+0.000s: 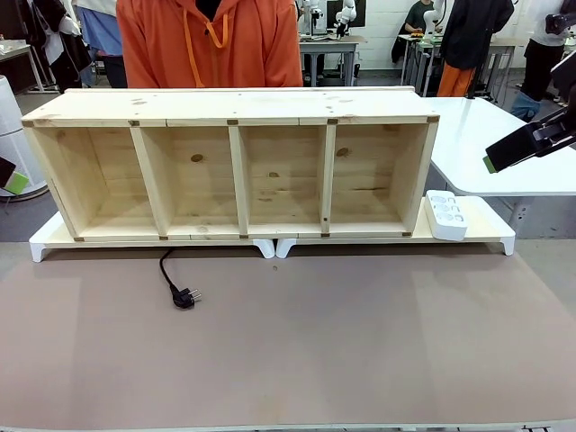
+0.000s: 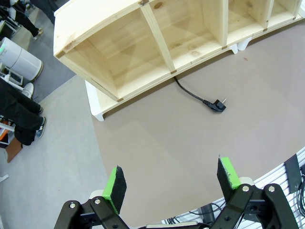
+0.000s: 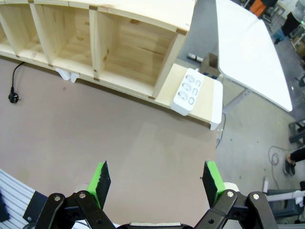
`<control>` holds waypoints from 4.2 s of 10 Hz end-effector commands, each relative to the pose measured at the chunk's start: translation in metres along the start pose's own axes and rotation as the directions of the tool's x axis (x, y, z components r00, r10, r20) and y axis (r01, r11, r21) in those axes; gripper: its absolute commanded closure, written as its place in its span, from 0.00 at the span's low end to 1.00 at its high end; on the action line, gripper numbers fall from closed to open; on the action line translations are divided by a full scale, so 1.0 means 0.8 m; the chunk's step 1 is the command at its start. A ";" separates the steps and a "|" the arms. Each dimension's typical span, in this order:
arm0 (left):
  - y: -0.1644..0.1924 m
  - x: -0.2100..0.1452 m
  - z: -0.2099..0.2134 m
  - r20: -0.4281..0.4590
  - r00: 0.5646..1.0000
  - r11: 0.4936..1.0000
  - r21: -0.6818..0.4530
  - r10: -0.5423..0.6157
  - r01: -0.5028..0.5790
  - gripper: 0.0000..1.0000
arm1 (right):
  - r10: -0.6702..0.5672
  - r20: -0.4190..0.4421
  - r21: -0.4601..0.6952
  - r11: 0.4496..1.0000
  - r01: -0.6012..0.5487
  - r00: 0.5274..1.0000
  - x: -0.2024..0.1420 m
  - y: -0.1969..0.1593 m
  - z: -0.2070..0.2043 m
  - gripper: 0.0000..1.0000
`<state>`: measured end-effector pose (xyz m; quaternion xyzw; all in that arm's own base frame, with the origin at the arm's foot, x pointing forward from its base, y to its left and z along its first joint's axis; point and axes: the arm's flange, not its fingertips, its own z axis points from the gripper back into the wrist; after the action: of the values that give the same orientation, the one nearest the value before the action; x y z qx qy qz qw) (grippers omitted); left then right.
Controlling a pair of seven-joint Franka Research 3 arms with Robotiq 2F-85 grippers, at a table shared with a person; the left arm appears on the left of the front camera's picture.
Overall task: Perform cable management.
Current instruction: When the cord part of the Power Cable appears at the lower middle area of the table and stops, grasp the cord part of the Power Cable.
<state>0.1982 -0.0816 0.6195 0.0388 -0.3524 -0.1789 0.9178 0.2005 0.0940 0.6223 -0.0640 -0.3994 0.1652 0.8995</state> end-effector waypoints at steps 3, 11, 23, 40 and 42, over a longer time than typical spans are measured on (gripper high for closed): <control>-0.001 0.003 -0.001 0.010 1.000 1.000 -0.010 -0.003 0.003 0.00 | -0.002 0.008 -0.003 1.000 0.002 1.000 0.001 -0.001 0.000 0.00; -0.001 0.003 -0.001 0.010 1.000 1.000 -0.010 -0.003 0.003 0.00 | -0.002 0.008 -0.003 1.000 0.002 1.000 0.001 -0.001 0.000 0.00; -0.001 0.003 -0.001 0.010 1.000 1.000 -0.010 -0.003 0.003 0.00 | 0.164 -0.042 0.163 0.974 -0.155 0.986 0.065 0.082 -0.022 0.00; -0.001 0.003 -0.001 0.010 1.000 1.000 -0.010 -0.003 0.003 0.00 | 0.403 -0.096 0.456 0.830 -0.320 0.910 0.170 0.378 -0.276 0.00; -0.001 0.003 -0.001 0.010 1.000 1.000 -0.010 -0.003 0.003 0.00 | 0.450 -0.119 0.480 0.807 -0.345 0.885 0.166 0.403 -0.296 0.00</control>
<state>0.1983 -0.0819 0.6196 0.0387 -0.3525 -0.1793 0.9177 0.3728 0.4292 0.4773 0.0542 -0.2312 0.4295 0.8713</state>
